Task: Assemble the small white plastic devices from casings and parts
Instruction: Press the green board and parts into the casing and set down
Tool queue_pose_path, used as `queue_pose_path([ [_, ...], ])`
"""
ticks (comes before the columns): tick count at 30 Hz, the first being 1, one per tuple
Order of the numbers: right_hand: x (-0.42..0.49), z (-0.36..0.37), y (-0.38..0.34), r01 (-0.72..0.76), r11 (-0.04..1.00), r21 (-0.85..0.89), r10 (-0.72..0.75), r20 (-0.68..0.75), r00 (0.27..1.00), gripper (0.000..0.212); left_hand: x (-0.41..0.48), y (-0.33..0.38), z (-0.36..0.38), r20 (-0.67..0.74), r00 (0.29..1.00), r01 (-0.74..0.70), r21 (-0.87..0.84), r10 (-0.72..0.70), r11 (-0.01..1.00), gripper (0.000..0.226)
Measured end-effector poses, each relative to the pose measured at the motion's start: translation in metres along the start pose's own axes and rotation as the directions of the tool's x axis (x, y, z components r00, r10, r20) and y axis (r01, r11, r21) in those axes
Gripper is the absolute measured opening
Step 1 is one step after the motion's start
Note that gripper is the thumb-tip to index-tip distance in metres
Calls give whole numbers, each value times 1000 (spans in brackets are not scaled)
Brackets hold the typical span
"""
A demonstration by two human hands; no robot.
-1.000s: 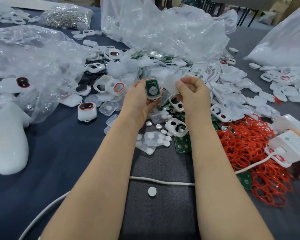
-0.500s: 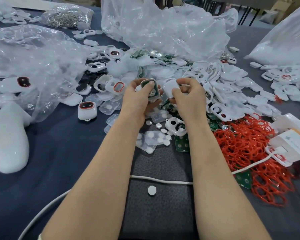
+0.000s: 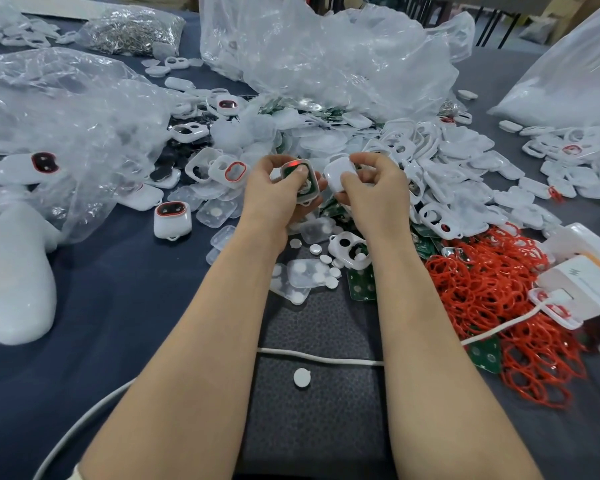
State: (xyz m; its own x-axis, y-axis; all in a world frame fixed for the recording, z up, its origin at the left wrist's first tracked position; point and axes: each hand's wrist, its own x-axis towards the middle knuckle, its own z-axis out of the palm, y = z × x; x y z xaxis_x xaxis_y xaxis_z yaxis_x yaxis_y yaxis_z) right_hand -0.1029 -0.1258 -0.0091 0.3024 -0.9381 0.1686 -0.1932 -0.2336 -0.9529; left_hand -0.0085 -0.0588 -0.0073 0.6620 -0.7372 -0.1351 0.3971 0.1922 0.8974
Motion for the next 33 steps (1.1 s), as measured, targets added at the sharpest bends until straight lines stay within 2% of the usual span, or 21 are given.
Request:
queue_pose_path([
  [5, 1, 0, 0, -18, 1000, 5, 18, 15, 1000, 42, 1, 0, 1, -2, 999, 36, -71, -36, 997, 9],
  [7, 0, -1, -1, -31, 999, 21, 31, 12, 999, 42, 2, 1, 1, -2, 999, 51, -89, -51, 995, 5],
  [10, -1, -2, -2, -47, 999, 25, 47, 7, 999, 40, 3, 1, 1, 16, 998, 61, -86, -60, 994, 13],
  [17, -1, -3, -2, -46, 998, 32, 46, -6, 999, 38, 1, 1, 0, 47, 999, 1, 24, -2, 1000, 20],
  [21, 0, -2, -2, -41, 995, 93, 41, 2, 999, 39, -1, 0, 0, 65, 997, -41, 58, 37, 998, 20],
  [25, 1, -3, -3, -62, 986, 155, 63, -1, 998, 34, -1, 0, 0, 54, 998, -9, 17, 9, 1000, 19],
  [30, 0, -3, 0, -24, 1000, 12, 25, -21, 999, 32, 1, 1, 2, 68, 997, 39, -57, -35, 998, 7],
  [33, 0, -2, 1, -22, 1000, -15, 22, -9, 1000, 31, 3, 3, 2, 53, 995, 85, -122, -79, 989, 8],
])
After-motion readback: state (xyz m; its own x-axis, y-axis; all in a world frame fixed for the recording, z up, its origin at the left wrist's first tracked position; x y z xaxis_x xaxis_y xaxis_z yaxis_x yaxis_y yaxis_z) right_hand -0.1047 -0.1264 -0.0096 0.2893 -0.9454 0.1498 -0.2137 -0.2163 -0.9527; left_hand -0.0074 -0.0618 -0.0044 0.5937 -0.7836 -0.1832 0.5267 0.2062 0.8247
